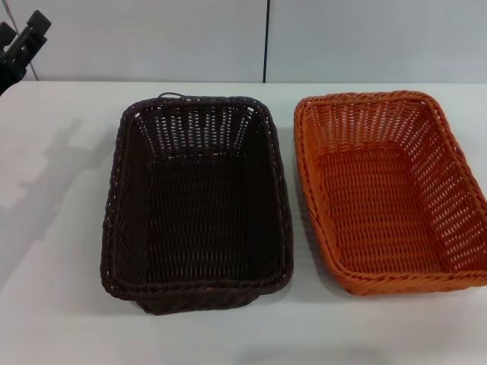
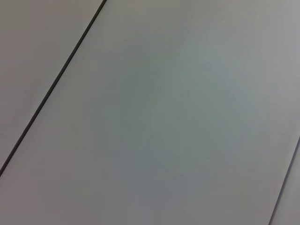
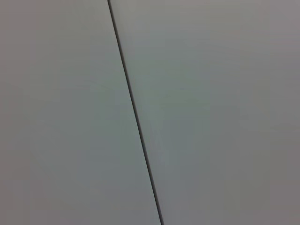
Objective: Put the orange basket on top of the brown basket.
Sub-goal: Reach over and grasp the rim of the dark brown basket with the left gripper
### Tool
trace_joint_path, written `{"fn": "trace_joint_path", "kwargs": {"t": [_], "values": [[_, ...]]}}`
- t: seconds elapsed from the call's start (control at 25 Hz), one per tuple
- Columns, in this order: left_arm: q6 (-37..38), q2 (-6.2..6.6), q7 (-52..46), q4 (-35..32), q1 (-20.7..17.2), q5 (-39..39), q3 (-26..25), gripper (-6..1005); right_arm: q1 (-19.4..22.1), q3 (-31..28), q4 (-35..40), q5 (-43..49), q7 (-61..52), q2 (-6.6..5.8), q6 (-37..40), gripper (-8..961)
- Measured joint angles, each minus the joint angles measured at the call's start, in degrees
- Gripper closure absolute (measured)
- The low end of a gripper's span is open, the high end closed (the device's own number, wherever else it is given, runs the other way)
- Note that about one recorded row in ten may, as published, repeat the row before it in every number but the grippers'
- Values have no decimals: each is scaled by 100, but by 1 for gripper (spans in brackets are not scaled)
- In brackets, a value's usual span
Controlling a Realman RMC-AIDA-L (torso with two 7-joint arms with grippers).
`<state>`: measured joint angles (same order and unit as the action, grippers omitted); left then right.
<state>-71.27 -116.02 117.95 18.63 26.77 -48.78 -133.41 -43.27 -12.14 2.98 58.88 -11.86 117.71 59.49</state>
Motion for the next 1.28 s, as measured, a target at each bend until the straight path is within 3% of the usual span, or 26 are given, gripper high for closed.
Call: {"fn": "trace_joint_path", "kwargs": {"t": [0.64,0.92,1.28], "values": [[-2,-6,-5,0,-23,0,0,139,12,-1,0,-1,-53,14,1,335],[4,13,-25,-16,-30,0,59,139,79,-60,85,-285,-983,12,52,336],[8,19,-36,-35,-30,0,104,139,160,-30,106,-292,-1071,15,63,336]]}}
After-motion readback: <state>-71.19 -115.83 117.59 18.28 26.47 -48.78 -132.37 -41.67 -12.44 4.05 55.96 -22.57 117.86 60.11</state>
